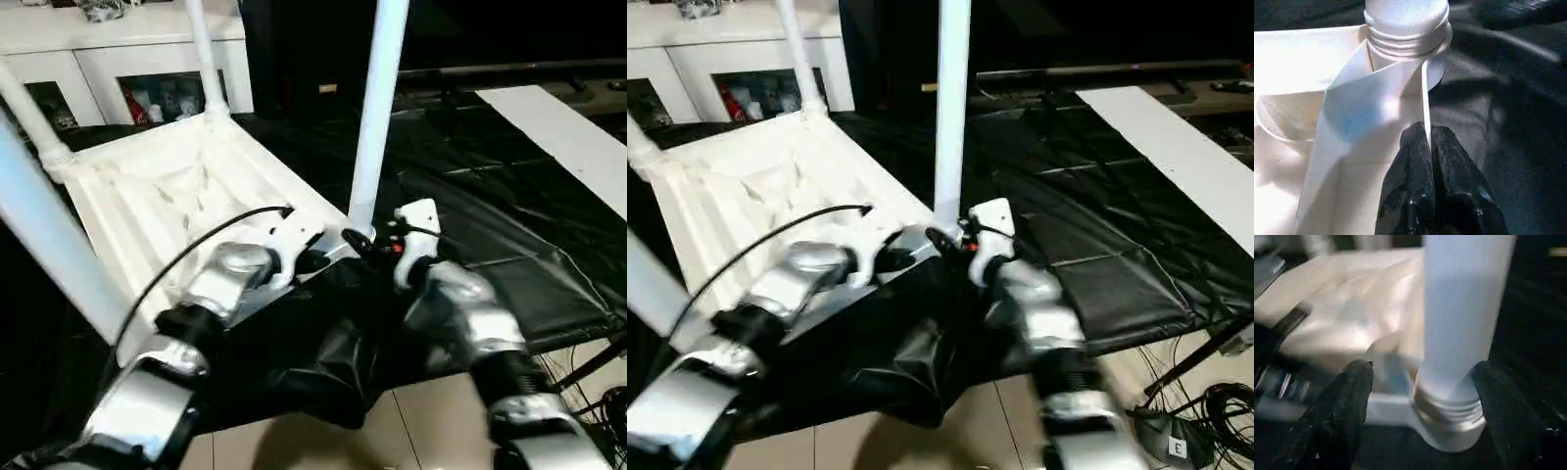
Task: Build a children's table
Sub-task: Rotate leg to tighten
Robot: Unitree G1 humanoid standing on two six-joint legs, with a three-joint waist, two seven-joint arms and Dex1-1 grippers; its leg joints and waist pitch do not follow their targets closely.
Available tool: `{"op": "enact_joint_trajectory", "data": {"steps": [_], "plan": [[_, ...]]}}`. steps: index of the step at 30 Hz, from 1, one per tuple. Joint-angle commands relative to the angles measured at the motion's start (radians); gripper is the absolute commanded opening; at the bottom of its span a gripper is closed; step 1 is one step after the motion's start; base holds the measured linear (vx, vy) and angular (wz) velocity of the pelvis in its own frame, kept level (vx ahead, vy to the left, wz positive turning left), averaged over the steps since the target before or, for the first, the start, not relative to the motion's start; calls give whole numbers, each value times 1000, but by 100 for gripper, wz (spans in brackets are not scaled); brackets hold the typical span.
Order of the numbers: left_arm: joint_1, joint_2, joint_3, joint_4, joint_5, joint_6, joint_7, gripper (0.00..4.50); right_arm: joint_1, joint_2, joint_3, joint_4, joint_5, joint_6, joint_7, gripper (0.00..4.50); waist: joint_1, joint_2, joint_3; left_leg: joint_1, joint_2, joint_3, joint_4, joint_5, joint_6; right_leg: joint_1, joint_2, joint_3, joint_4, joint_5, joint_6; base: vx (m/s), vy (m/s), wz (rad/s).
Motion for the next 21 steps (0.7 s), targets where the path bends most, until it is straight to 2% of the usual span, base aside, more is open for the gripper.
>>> {"op": "enact_joint_trajectory", "data": {"steps": [1,3,5,7,13,16,21], "plan": [[63,40,-71,-33,7,18,-133,0,22,-51,43,-59,-16,0,129,344,11,-9,-58,5,15,3,-55,-211,72,51,-36,25,-67,-171,-245,0,0,0],[87,72,-89,-85,-1,12,-194,0,40,-97,58,-87,-26,-5,196,344,12,-12,-55,1,15,4,-56,-210,75,51,-33,26,-64,-147,-251,0,0,0],[126,118,-112,-169,-34,-11,-309,0,57,-157,83,-119,-30,-7,275,344,14,-9,-53,6,17,4,-59,-244,66,48,-35,27,-67,-188,-252,0,0,0],[146,139,-119,-217,-49,-29,-363,0,66,-184,102,-144,-28,-4,306,344,18,-7,-51,11,19,5,-60,-268,57,42,-34,29,-70,-220,-244,0,0,0],[156,144,-120,-270,-61,-11,-385,0,86,-201,142,-186,-15,14,364,344,29,-8,-51,15,21,9,-61,-265,42,38,-32,33,-67,-206,-236,0,0,0],[160,148,-122,-289,-61,3,-388,0,87,-199,154,-180,-26,16,390,344,31,-10,-54,10,18,9,-59,-245,44,43,-33,32,-64,-191,-228,0,0,0],[162,151,-122,-295,-59,6,-392,0,82,-203,163,-168,-39,9,396,344,31,-11,-55,9,17,10,-57,-233,46,44,-34,32,-64,-196,-223,0,0,0]]}}
